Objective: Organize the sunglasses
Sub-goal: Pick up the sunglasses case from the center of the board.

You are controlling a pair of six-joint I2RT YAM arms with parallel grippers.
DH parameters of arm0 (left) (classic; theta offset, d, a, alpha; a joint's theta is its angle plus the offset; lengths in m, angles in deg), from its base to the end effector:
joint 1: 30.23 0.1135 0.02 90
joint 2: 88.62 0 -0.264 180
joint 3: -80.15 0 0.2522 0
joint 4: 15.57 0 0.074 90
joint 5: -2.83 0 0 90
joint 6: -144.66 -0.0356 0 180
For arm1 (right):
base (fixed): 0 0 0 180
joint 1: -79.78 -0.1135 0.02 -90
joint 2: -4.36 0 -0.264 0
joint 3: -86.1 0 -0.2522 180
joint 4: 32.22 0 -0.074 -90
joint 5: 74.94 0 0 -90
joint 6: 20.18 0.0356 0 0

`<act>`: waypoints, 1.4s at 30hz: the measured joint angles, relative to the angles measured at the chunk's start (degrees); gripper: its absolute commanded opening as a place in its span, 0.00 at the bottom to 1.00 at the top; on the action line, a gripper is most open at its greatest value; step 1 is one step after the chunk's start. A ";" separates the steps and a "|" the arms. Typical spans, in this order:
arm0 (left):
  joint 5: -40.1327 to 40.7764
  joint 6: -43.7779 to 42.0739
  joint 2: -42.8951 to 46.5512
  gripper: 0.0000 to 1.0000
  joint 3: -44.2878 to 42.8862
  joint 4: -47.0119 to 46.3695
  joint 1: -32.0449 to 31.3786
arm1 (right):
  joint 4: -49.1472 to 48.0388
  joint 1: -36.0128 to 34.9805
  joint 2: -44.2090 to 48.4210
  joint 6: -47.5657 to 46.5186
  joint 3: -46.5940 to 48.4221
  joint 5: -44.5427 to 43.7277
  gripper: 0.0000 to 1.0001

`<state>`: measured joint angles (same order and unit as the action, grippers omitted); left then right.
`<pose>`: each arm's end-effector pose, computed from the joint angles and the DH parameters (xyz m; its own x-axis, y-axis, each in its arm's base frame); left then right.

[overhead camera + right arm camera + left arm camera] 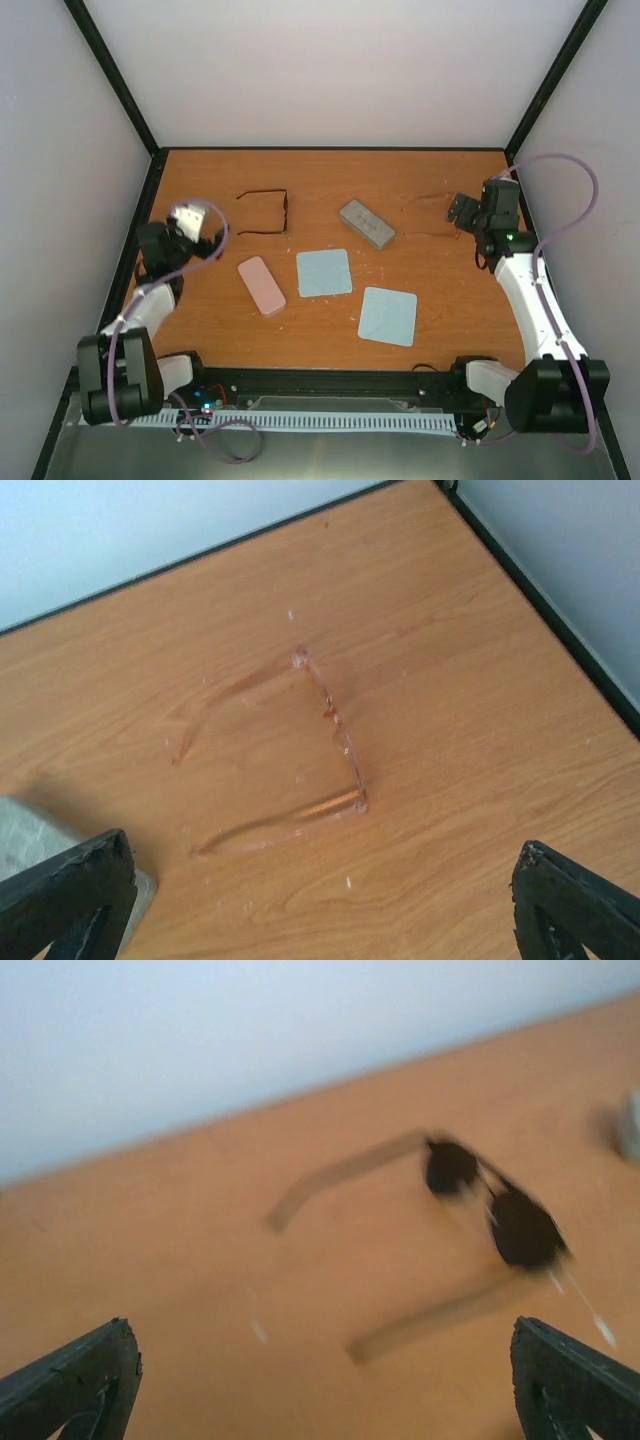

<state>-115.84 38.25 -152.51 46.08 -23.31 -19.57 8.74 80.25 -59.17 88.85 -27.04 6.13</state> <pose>0.2195 0.0239 0.1856 -0.2768 0.2001 -0.9399 0.3678 0.9257 0.0888 0.2405 -0.0075 0.2978 -0.5344 0.3265 -0.7796 0.3229 0.9313 0.1686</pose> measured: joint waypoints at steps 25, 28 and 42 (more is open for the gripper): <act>-17.07 1.77 -28.81 0.96 -58.07 39.45 2.47 | 20.92 -22.64 -41.59 -16.61 33.27 1.44 0.88; -17.29 -1.90 -30.77 0.97 -60.24 44.44 2.47 | 22.69 -23.98 -46.66 -20.06 35.34 2.03 0.89; -17.25 -9.53 -34.93 0.97 -62.79 54.03 2.49 | 26.10 -24.24 -57.40 -28.68 46.84 4.66 0.94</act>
<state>-133.08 28.72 -187.44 -16.72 30.72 -17.08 34.84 56.01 -116.56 60.17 19.80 10.79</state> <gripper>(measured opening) 0.975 0.936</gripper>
